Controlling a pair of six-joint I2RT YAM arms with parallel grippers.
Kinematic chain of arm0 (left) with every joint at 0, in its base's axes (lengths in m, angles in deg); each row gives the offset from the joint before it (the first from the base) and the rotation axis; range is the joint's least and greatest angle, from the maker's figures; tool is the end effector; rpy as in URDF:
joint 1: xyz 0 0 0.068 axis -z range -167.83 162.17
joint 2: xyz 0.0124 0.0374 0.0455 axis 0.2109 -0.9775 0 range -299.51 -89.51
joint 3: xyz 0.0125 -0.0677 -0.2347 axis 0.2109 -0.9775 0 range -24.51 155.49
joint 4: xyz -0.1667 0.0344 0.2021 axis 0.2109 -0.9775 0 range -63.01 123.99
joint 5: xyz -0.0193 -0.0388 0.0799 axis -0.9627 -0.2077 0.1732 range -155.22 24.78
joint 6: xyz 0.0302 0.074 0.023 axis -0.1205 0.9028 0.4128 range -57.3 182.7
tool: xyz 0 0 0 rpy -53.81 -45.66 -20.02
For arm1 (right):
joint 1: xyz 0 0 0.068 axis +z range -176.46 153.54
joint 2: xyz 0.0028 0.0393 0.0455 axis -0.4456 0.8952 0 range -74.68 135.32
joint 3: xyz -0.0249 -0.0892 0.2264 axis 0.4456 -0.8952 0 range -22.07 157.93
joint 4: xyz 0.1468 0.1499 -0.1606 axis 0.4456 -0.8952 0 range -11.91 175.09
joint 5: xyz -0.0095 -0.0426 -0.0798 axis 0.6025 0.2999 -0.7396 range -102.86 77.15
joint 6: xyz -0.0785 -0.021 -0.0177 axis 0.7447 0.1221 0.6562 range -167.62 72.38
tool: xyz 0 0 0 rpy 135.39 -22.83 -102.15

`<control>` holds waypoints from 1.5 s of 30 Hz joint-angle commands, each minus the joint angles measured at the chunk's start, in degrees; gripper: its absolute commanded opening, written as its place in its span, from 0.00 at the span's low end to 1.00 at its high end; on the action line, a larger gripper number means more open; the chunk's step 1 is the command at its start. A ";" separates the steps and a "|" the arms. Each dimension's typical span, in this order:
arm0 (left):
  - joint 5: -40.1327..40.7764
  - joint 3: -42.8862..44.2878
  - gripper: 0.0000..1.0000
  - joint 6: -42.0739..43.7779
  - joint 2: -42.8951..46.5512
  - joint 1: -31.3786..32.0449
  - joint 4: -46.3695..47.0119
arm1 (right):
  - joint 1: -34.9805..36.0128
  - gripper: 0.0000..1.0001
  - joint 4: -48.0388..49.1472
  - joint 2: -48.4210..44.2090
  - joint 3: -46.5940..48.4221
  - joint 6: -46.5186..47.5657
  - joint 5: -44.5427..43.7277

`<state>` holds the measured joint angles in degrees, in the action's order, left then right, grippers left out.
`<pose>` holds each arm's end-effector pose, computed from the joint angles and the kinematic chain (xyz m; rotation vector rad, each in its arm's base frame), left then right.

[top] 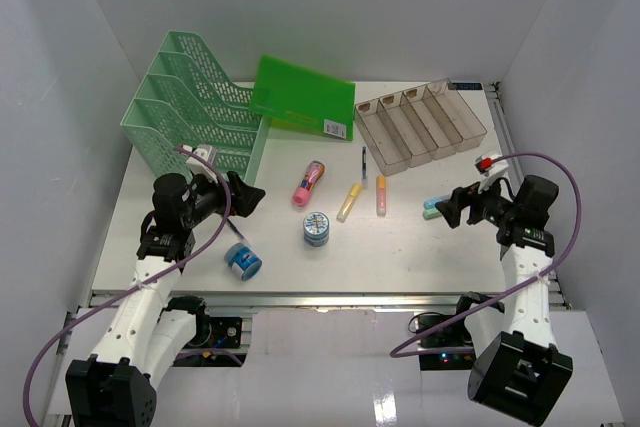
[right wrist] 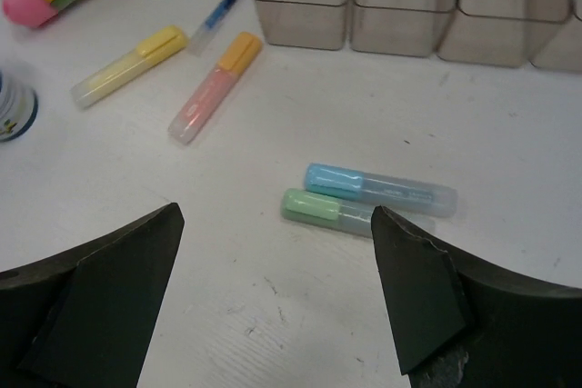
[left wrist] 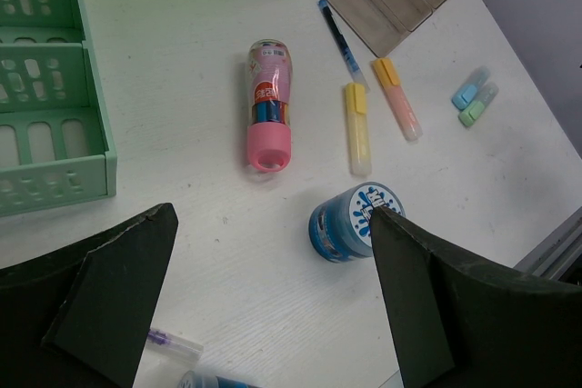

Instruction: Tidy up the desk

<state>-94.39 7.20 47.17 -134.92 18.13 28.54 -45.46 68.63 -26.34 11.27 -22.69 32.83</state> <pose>0.2353 -0.0601 0.2351 0.1914 1.9193 -0.7362 0.2301 -0.0242 0.2175 -0.5484 1.8815 0.3453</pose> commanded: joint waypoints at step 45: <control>-1.83 2.08 0.98 0.38 0.61 -0.16 1.23 | 17.13 0.60 -37.53 47.87 31.26 83.26 -31.56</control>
<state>-95.66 7.26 47.17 -134.41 18.13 28.91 -28.82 29.94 19.91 41.00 62.32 3.45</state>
